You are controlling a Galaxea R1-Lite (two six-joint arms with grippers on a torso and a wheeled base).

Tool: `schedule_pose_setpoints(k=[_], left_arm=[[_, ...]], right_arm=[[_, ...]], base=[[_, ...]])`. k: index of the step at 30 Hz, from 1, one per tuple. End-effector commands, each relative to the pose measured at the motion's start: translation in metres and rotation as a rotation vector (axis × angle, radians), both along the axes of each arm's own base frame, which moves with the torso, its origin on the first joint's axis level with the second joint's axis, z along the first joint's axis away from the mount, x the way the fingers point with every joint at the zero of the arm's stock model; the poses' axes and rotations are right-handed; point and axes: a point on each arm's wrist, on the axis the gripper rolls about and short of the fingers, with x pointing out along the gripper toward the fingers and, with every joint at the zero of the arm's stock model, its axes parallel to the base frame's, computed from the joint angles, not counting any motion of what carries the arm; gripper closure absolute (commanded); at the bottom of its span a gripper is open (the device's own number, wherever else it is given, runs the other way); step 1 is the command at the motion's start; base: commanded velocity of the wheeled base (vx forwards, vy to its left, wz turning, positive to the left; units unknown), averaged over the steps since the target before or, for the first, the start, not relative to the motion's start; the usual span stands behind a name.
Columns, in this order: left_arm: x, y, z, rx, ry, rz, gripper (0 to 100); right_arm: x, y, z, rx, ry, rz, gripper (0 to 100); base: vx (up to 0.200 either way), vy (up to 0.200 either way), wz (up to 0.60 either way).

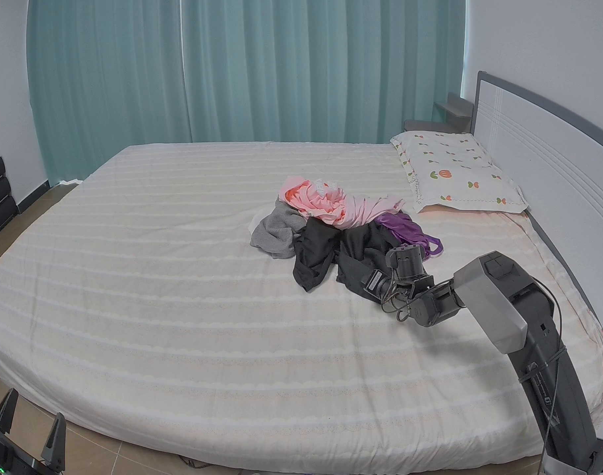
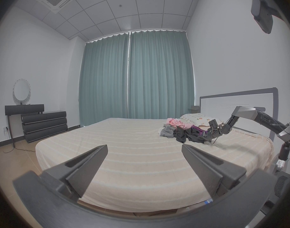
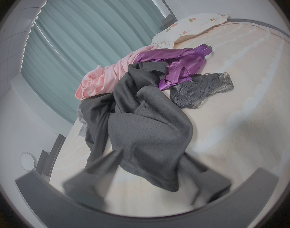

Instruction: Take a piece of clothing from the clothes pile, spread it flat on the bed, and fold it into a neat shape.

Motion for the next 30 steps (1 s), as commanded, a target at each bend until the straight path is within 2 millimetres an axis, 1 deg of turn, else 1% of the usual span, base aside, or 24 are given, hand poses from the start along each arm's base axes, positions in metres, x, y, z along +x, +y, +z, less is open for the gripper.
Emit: schedule_pose_setpoints(k=[1,5,8,9,12,13,14,15,16,17,19,20,21,22,24,26,27,28,29,30], left_arm=[[0.000,0.000,-0.005,0.000,0.003,0.000,0],[0.000,0.000,-0.005,0.000,0.003,0.000,0],[0.000,0.000,-0.005,0.000,0.003,0.000,0],[0.000,0.000,-0.005,0.000,0.003,0.000,0],[0.000,0.000,-0.005,0.000,0.003,0.000,0],[0.000,0.000,-0.005,0.000,0.003,0.000,0],[0.000,0.000,-0.005,0.000,0.003,0.000,0],[0.000,0.000,-0.005,0.000,0.003,0.000,0],[0.000,0.000,-0.005,0.000,0.003,0.000,0],[0.000,0.000,-0.005,0.000,0.003,0.000,0],[0.000,0.000,-0.005,0.000,0.003,0.000,0],[0.000,0.000,-0.005,0.000,0.003,0.000,0],[0.000,0.000,-0.005,0.000,0.003,0.000,0],[0.000,0.000,-0.005,0.000,0.003,0.000,0],[0.000,0.000,-0.005,0.000,0.003,0.000,0],[0.000,0.000,-0.005,0.000,0.003,0.000,0],[0.000,0.000,-0.005,0.000,0.003,0.000,0],[0.000,0.000,-0.005,0.000,0.003,0.000,0],[0.000,0.000,-0.005,0.000,0.003,0.000,0],[0.000,0.000,-0.005,0.000,0.003,0.000,0]], right_arm=[[0.004,0.004,-0.001,0.001,-0.002,0.003,100],[0.003,0.005,0.000,-0.001,0.007,0.003,100],[0.000,0.007,0.005,0.028,0.017,-0.013,100],[-0.004,0.008,0.014,0.044,0.023,-0.021,100],[-0.014,0.001,0.032,0.057,0.031,-0.024,100],[-0.014,0.001,0.032,0.057,0.031,-0.024,100],[-0.020,-0.002,0.041,0.064,0.040,-0.026,100],[-0.020,-0.002,0.041,0.064,0.040,-0.026,100],[-0.035,-0.008,0.056,0.094,0.055,-0.013,100],[-0.043,-0.011,0.062,0.112,0.054,0.000,100],[-0.060,-0.016,0.074,0.141,0.044,0.031,100],[-0.065,-0.017,0.076,0.145,0.039,0.040,100],[-0.065,-0.017,0.076,0.145,0.039,0.040,100],[-0.086,-0.021,0.087,0.169,0.008,0.074,100],[-0.106,-0.027,0.100,0.191,-0.035,0.093,100],[-0.121,-0.032,0.109,0.203,-0.056,0.106,100],[-0.123,-0.033,0.110,0.204,-0.057,0.106,100],[-0.138,-0.038,0.125,0.220,-0.090,0.120,100],[-0.140,-0.039,0.128,0.222,-0.095,0.122,100],[-0.155,-0.044,0.141,0.234,-0.118,0.136,100]], base=[[0.000,0.000,0.00],[0.000,0.000,0.00],[0.000,0.000,0.00],[0.000,0.000,0.00],[0.000,0.000,0.00],[0.000,0.000,0.00],[0.000,0.000,0.00],[0.000,0.000,0.00],[0.000,0.000,0.00],[0.000,0.000,0.00],[0.000,0.000,0.00],[0.000,0.000,0.00],[0.000,0.000,0.00],[0.000,0.000,0.00],[0.000,0.000,0.00],[0.000,0.000,0.00],[0.000,0.000,0.00],[0.000,0.000,0.00],[0.000,0.000,0.00],[0.000,0.000,0.00]])
